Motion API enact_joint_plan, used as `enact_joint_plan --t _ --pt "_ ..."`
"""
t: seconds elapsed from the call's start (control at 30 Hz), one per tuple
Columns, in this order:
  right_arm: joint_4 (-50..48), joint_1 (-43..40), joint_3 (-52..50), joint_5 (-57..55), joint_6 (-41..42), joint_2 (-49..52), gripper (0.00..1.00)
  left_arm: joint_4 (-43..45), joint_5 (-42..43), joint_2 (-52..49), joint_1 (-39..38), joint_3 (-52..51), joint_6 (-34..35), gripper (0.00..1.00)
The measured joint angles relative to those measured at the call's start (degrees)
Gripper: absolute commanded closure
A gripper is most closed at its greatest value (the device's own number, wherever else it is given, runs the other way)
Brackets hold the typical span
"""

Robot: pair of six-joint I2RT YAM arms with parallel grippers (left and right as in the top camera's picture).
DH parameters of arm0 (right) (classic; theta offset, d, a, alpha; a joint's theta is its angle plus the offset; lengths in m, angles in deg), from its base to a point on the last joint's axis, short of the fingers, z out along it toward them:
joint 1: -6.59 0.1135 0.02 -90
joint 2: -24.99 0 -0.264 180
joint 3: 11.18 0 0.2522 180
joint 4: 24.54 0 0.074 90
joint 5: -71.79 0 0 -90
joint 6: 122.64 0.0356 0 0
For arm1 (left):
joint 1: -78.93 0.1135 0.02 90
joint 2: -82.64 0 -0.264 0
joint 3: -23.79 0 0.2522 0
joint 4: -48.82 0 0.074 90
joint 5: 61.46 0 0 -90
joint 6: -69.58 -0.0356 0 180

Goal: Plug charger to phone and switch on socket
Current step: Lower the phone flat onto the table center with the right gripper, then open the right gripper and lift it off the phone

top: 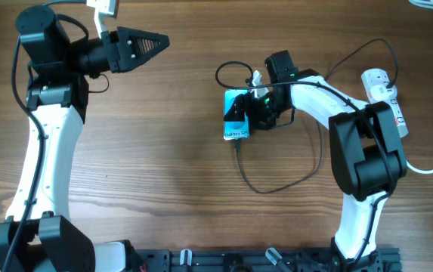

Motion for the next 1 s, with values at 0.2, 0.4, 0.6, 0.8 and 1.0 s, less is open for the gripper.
enact_joint_plan --t 0.2,0.4,0.6,0.8,1.0 --pt "0.8 0.1 0.6 -0.8 3.7 -0.9 0.0 0.0 0.0 0.0 0.0 0.0 0.0 0.0" --pt "5.3 0.1 0.6 -11.6 5.1 -3.4 0.0 0.0 0.0 0.0 0.0 0.0 0.0 0.0" --pt "8.9 -0.1 -0.5 -19.9 3.7 -7.3 0.0 0.0 0.0 0.0 0.0 0.0 0.0 0.0" --pt "15.2 -0.1 -0.1 -23.2 -0.3 -15.4 0.0 0.0 0.0 0.0 0.0 0.0 0.0 0.0" --pt "18.1 -0.1 0.0 -31.4 -3.3 -20.4 0.0 0.0 0.0 0.0 0.0 0.0 0.0 0.0"
